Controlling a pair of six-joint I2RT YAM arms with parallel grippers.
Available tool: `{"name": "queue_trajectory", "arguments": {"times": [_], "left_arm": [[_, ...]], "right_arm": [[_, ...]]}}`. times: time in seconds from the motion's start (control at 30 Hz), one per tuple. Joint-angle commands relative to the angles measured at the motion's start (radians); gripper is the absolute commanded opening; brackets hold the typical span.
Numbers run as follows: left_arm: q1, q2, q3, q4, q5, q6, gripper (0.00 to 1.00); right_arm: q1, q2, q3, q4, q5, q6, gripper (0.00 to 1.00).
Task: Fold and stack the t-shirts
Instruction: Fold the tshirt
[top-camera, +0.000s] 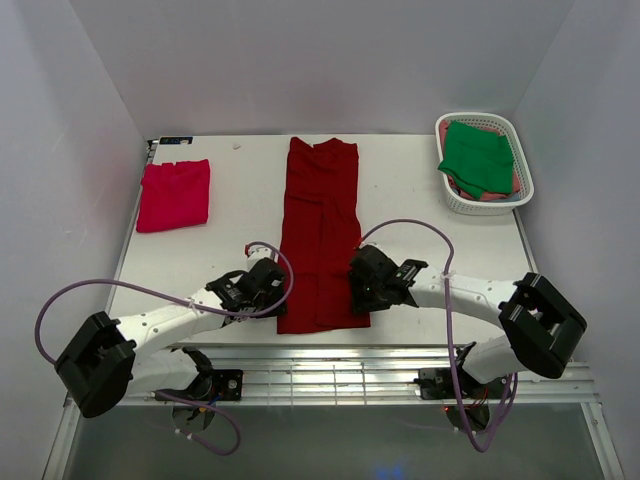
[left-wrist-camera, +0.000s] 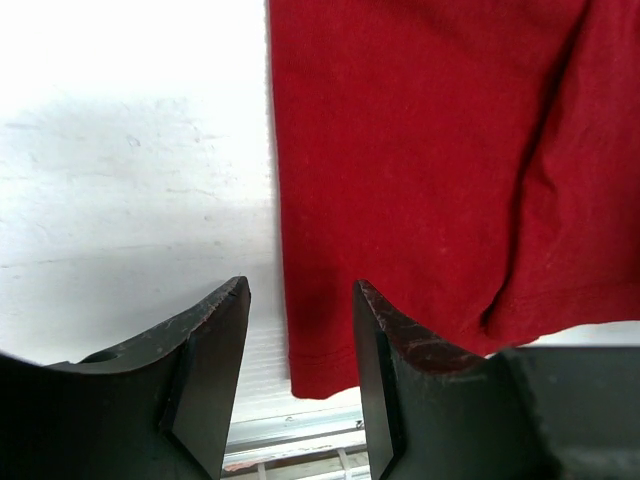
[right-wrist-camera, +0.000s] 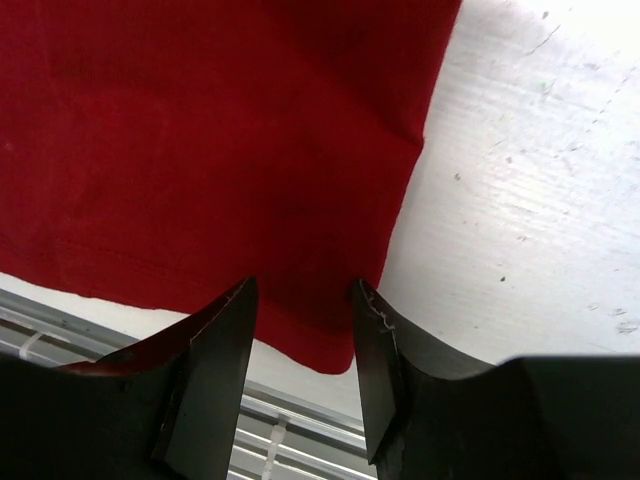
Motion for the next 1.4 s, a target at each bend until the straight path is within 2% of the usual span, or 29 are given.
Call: {"name": "queue_trajectory", "arguments": {"times": [0.0, 0.17, 0.63, 1.0, 1.37], "left_arm": [[-0.003, -0.034, -0.049, 0.053, 0.049, -0.057, 0.56], [-0.003, -0.029, -0.080, 0.064, 0.068, -0.066, 0.56], [-0.013, -0.014, -0.113, 0.064, 0.087, -0.095, 0.56], [-0.029, -0.023, -0.135, 0.010, 0.083, -0.143, 0.56], [-0.038, -0.003, -0.103, -0.105, 0.069, -0.194, 0.52]], "right_arm": [[0.038, 0.003, -0.006, 0.014, 0.015, 0.065, 0.49], [0.086, 0.000, 0.000, -0.034, 0.072, 0.091, 0.48], [0.110, -0.097, 0.008, -0.130, 0.163, 0.146, 0.48], [0.112, -0.058, -0.098, -0.048, 0.091, 0.174, 0.47], [0.124, -0.044, -0.088, -0.044, 0.077, 0.179, 0.46]]}}
